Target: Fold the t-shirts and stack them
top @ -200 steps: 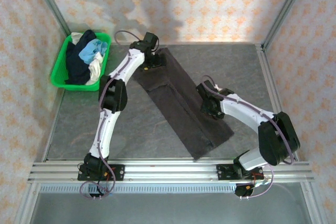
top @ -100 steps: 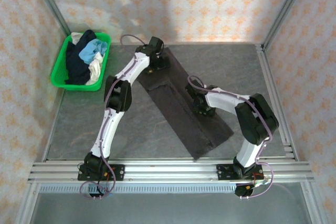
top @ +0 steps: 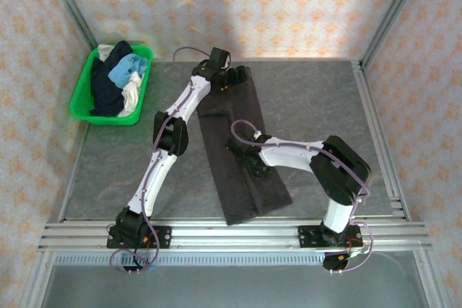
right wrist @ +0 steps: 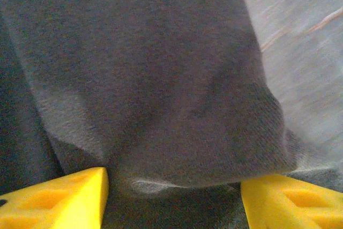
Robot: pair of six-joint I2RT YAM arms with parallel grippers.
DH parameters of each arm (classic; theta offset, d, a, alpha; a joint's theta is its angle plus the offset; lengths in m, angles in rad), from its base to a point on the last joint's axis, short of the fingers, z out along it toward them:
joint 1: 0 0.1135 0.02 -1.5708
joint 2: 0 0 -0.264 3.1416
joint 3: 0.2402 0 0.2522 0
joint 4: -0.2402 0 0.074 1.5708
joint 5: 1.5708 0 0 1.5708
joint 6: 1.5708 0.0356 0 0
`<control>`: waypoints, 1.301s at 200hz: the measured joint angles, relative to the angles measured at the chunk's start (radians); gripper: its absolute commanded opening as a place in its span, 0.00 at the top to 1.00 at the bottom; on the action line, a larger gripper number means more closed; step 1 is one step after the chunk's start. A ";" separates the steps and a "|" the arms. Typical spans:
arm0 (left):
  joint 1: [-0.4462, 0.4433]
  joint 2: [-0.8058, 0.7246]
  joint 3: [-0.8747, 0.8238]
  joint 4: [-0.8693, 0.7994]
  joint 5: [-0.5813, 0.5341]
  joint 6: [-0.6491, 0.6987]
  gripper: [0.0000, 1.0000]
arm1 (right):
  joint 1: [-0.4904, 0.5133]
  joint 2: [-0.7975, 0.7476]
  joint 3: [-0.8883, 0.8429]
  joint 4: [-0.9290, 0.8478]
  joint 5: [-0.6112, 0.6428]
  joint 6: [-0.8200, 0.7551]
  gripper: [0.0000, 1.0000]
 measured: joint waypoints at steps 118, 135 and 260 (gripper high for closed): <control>0.034 -0.603 -0.437 -0.154 -0.070 0.180 0.00 | -0.081 -0.215 0.002 -0.020 0.017 -0.035 0.23; 0.026 -0.537 -0.414 -0.145 -0.068 0.172 0.01 | -0.108 -0.245 -0.026 -0.039 0.039 -0.049 0.23; -0.063 0.007 -0.054 0.153 0.117 -0.036 0.05 | 0.003 -0.233 -0.270 0.000 -0.022 0.060 0.26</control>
